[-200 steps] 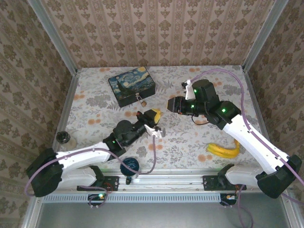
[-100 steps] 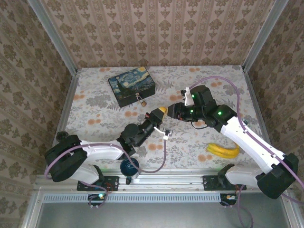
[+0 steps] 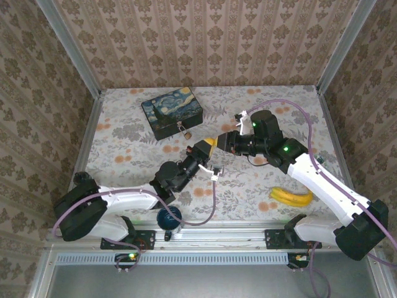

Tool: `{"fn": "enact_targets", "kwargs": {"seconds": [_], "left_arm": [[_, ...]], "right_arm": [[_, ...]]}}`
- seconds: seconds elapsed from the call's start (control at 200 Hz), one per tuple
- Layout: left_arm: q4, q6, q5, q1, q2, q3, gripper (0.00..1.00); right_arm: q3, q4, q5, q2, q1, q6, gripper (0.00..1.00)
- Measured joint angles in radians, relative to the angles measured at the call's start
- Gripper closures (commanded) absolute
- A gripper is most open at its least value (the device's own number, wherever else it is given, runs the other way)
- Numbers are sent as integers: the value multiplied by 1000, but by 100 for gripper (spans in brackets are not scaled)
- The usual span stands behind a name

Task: Unlock a padlock with a key

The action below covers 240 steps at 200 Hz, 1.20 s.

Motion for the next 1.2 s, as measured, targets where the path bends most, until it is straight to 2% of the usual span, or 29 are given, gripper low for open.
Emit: {"fn": "enact_targets", "kwargs": {"seconds": [0.12,0.21,0.38,0.575,0.615,0.675,0.715,0.76,0.785,0.865,1.01,1.2], "left_arm": [[-28,-19,-2,0,-24,0,100],[-42,-26,-3,0,-32,0,100],[-48,-34,-9,0,-32,0,100],[-41,-50,-14,0,-32,0,100],[-40,-54,-16,0,-32,0,86],[-38,-62,-17,0,-32,-1,54],[-33,-69,-17,-4,-35,-4,39],[-33,-79,-19,-13,-48,-9,27],[-38,-89,-19,-20,-60,-13,17],[-83,-129,-32,-53,-118,-21,1],[-270,-288,-44,-106,-288,-23,0],[-613,-673,-4,-64,-575,-15,0]], "right_arm": [[-4,27,-17,0,0,3,77],[-9,44,-24,0,0,6,82],[-12,59,-31,0,-5,16,100],[-13,66,-41,2,-10,22,100],[-14,71,-43,2,-11,22,100],[-19,80,-45,2,-13,22,100],[-26,84,-42,2,-19,21,100],[-35,86,-38,2,-29,21,100],[-40,86,-37,2,-33,20,100],[-53,93,-21,2,-44,15,100],[-66,112,5,2,-58,5,100],[-79,131,32,2,-79,-13,100]]}}
